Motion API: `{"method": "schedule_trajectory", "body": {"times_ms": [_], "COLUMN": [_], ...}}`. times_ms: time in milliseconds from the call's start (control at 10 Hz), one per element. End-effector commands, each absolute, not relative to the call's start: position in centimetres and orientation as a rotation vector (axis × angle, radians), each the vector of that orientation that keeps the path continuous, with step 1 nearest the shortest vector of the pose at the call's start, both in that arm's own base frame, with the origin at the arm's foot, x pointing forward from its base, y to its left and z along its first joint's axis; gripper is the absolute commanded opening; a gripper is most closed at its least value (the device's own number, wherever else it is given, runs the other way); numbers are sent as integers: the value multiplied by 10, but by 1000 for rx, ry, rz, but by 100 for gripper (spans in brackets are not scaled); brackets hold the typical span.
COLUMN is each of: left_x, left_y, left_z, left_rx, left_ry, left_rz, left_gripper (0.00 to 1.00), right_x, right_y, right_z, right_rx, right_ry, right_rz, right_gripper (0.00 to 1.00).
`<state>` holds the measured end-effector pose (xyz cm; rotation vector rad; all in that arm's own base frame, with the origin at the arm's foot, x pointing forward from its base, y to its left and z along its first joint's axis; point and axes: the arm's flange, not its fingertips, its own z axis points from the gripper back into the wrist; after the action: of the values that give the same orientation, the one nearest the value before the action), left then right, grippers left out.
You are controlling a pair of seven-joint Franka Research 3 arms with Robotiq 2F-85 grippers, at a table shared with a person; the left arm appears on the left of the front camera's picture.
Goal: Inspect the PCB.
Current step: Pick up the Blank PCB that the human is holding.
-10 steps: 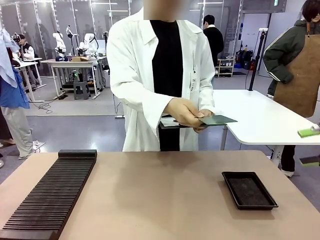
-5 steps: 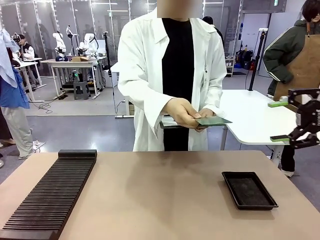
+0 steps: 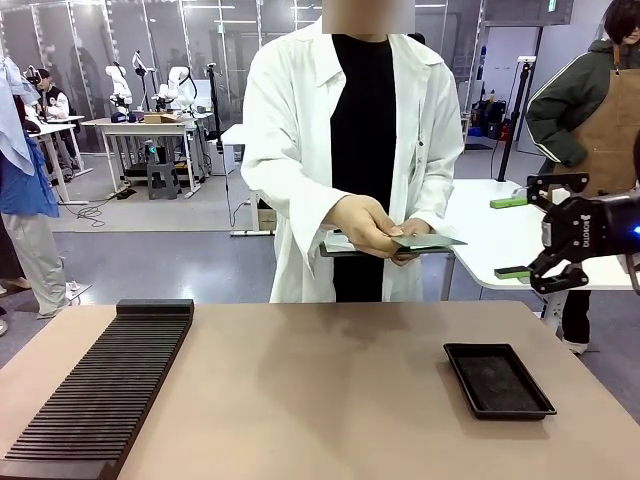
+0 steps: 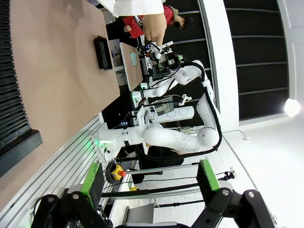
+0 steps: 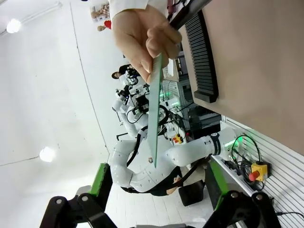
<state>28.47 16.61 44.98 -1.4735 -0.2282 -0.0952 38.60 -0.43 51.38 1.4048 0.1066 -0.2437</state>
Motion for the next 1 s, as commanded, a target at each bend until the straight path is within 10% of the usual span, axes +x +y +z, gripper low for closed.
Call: {"method": "schedule_trajectory", "body": {"times_ms": [0, 700, 800, 900], "left_x": [281, 281, 281, 281], "left_y": [165, 165, 165, 165], "left_z": [453, 453, 453, 453], "left_rx": [-1468, -1468, -1468, -1468], "left_ry": [-217, -217, -217, -217], "left_rz": [-95, -95, -95, -95], "left_gripper": [100, 100, 100, 100], "right_x": [385, 376, 376, 376], "right_y": [15, 56, 57, 56], "right_z": [511, 488, 485, 484], "right_rx": [1429, 1517, 1518, 1533], "right_ry": [156, 240, 239, 231], "right_rz": [-263, -307, -308, -306], "right_gripper": [100, 100, 85, 44]}}
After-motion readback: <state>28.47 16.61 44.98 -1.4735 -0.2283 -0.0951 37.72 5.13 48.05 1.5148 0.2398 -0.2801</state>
